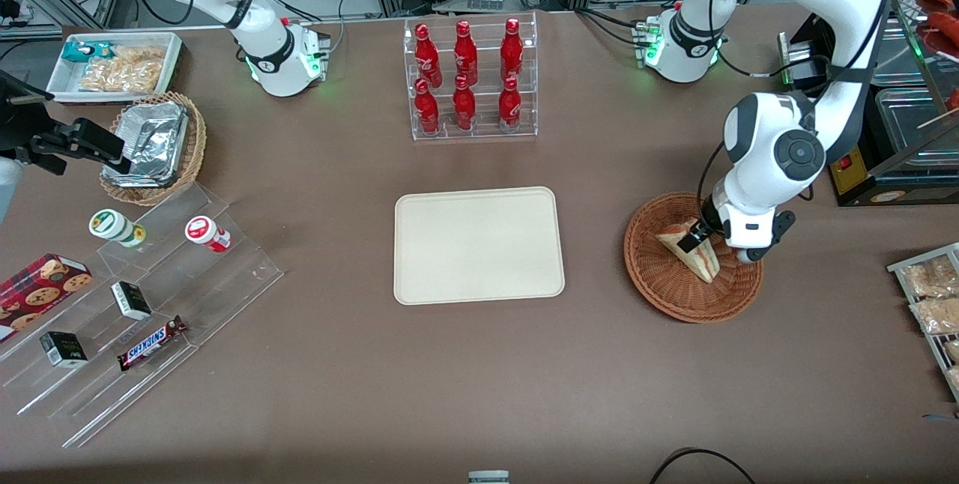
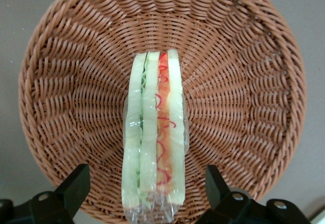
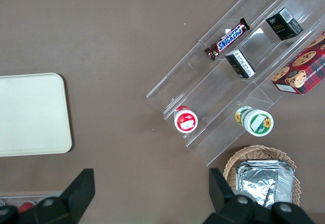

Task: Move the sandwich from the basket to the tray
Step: 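Lower the left gripper and close it on the wrapped sandwich, then lift the sandwich and carry it over the beige tray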

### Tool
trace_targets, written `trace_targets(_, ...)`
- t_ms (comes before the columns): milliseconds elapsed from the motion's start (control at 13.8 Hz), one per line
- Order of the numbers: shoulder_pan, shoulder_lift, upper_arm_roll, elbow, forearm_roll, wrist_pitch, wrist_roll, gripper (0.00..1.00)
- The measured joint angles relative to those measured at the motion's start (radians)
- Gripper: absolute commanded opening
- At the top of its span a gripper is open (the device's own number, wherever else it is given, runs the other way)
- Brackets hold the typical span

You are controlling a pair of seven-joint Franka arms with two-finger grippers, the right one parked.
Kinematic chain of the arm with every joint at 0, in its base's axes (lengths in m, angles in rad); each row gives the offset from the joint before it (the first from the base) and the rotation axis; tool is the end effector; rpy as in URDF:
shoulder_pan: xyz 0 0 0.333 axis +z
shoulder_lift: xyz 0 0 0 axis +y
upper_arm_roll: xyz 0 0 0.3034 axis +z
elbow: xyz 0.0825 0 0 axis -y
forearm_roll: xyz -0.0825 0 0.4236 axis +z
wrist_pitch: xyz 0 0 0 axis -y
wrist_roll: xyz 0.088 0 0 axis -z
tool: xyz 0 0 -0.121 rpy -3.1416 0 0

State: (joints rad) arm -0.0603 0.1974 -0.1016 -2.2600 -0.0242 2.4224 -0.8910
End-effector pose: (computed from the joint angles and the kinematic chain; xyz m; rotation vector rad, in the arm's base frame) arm 0.5484 -0.0912 0.2148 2.9103 1.1442 -0.0741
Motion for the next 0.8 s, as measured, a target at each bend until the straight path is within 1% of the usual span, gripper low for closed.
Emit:
trace_targets(218,0.0,0.034,0.0,0.0,0.0,0.014,-0.032,1.0)
trace_targets(290,0.0,0.044,0.0,0.0,0.0,0.02,-0.051,0.86)
trace_targets(363,0.0,0.053,0.0,0.0,0.0,0.022,-0.065,0.6)
trace_targets(435,0.0,0.058,-0.001,0.0,0.0,0.023,-0.072,0.3)
trace_targets(508,0.0,0.06,-0.001,0.0,0.0,0.023,-0.076,0.15)
trace_targets(798,0.0,0.06,-0.001,0.025,0.0,0.001,-0.077,0.1)
